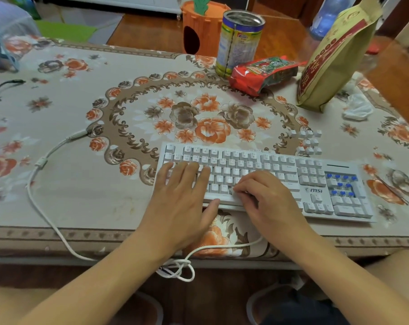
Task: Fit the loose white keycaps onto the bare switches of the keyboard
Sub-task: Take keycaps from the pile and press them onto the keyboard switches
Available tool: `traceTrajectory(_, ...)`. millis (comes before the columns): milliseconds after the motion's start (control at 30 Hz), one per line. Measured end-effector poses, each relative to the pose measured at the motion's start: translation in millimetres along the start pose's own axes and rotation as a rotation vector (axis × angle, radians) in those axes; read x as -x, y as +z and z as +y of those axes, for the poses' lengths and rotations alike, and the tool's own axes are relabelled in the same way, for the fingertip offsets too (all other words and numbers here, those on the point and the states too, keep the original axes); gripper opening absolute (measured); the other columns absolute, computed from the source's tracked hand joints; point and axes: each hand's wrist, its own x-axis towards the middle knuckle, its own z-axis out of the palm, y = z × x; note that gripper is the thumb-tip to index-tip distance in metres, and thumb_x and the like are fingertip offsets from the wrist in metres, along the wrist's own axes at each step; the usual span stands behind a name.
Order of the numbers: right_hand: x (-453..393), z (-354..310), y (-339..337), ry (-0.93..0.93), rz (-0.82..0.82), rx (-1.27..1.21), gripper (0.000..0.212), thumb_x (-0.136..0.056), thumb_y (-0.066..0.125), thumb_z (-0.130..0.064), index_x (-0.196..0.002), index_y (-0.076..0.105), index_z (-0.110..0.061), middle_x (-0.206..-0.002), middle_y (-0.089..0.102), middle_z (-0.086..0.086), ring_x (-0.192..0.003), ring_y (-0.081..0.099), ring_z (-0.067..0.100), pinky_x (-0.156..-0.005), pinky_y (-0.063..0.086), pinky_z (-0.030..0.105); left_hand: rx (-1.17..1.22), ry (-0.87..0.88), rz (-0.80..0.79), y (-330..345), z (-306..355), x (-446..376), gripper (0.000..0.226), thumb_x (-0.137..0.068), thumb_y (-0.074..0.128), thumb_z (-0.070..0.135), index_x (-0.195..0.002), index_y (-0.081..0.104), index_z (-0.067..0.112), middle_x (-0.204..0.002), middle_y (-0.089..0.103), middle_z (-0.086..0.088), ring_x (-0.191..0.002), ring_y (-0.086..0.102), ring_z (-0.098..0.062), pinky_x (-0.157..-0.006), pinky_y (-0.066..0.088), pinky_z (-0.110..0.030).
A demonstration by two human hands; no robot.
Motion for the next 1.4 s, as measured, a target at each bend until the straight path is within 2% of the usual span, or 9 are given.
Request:
traceTrajectory(233,9,-8,1,-0.008,0.062,0.120,0.015,-0.087,0.066,0.000,-0.098,0.075,-0.004,-0.092,0.065,0.006,-0.087,0.058,0.024,-0.073,0.050,0.033,-0.015,-0.021,0.045,4,-4,1,0.064,-0.097,0.043,0.052,-0.141,0.054,0.008,-0.136,0.055,-0.014,-0.129,0.047,-0.036,-0.114,0.030,-0.055)
traceTrajectory(367,15,-17,3,0.018,0.044,0.154,0.023,-0.083,0.064,0.001,-0.103,0.074,-0.005,-0.096,0.064,0.007,-0.091,0.057,0.026,-0.075,0.051,0.037,-0.031,-0.030,0.066,6,-13,6,0.063,-0.097,0.043,0.051,-0.141,0.054,0.007,-0.137,0.054,-0.015,-0.130,0.046,-0.036,-0.113,0.030,-0.055)
traceTrajectory(633,6,-19,7,0.121,0.055,0.125,0.019,-0.082,0.071,0.002,-0.096,0.076,-0.010,-0.087,0.065,0.000,-0.085,0.057,0.019,-0.074,0.044,0.025,0.020,-0.007,0.097,9,-18,7,0.061,-0.098,0.043,0.048,-0.142,0.055,0.007,-0.139,0.053,-0.015,-0.133,0.045,-0.036,-0.115,0.031,-0.056)
traceTrajectory(833,5,-24,5,0.097,0.026,0.138,0.023,-0.086,0.056,-0.010,-0.097,0.076,-0.008,-0.084,0.064,0.001,-0.082,0.056,0.021,-0.071,0.047,0.030,-0.002,0.031,0.114,11,-17,10,0.060,-0.099,0.043,0.047,-0.142,0.056,0.005,-0.140,0.055,-0.016,-0.134,0.047,-0.036,-0.117,0.028,-0.055)
traceTrajectory(933,1,-25,4,0.106,0.033,0.137,0.037,-0.091,0.041,-0.021,-0.095,0.076,-0.009,-0.084,0.065,0.000,-0.081,0.058,0.019,-0.075,0.046,0.025,-0.008,0.054,0.110,12,-17,11,0.059,-0.100,0.044,0.046,-0.140,0.057,0.005,-0.138,0.057,-0.016,-0.132,0.049,-0.037,-0.117,0.030,-0.054)
traceTrajectory(1033,-1,-28,5,0.092,0.044,0.171,0.041,-0.090,0.037,-0.021,-0.091,0.076,-0.008,-0.081,0.067,0.003,-0.077,0.061,0.023,-0.072,0.052,0.033,-0.005,0.056,0.120,12,-18,11,0.057,-0.099,0.046,0.043,-0.139,0.058,0.005,-0.137,0.058,-0.016,-0.131,0.050,-0.037,-0.116,0.031,-0.054)
traceTrajectory(1100,0,-28,5,0.095,0.044,0.186,0.037,-0.089,0.041,-0.016,-0.089,0.076,-0.006,-0.080,0.067,0.004,-0.076,0.061,0.025,-0.069,0.054,0.037,0.007,0.064,0.139,11,-18,11,0.055,-0.099,0.047,0.041,-0.138,0.059,0.005,-0.135,0.059,-0.016,-0.128,0.052,-0.037,-0.115,0.033,-0.054)
traceTrajectory(1233,-4,-23,5,0.096,-0.021,0.231,0.013,-0.081,0.065,0.001,-0.078,0.075,-0.007,-0.075,0.057,0.002,-0.073,0.051,0.024,-0.062,0.048,0.042,0.028,0.089,0.192,12,-19,13,0.048,-0.098,0.052,0.035,-0.133,0.063,0.005,-0.126,0.061,-0.015,-0.118,0.055,-0.037,-0.108,0.036,-0.051)
traceTrajectory(1400,-9,-17,9,0.126,-0.050,0.190,0.019,-0.076,0.063,0.001,-0.074,0.076,-0.013,-0.078,0.050,-0.003,-0.078,0.043,0.020,-0.062,0.045,0.043,0.032,0.106,0.209,13,-18,18,0.046,-0.097,0.054,0.033,-0.131,0.064,0.004,-0.126,0.061,-0.017,-0.117,0.054,-0.037,-0.106,0.037,-0.051)
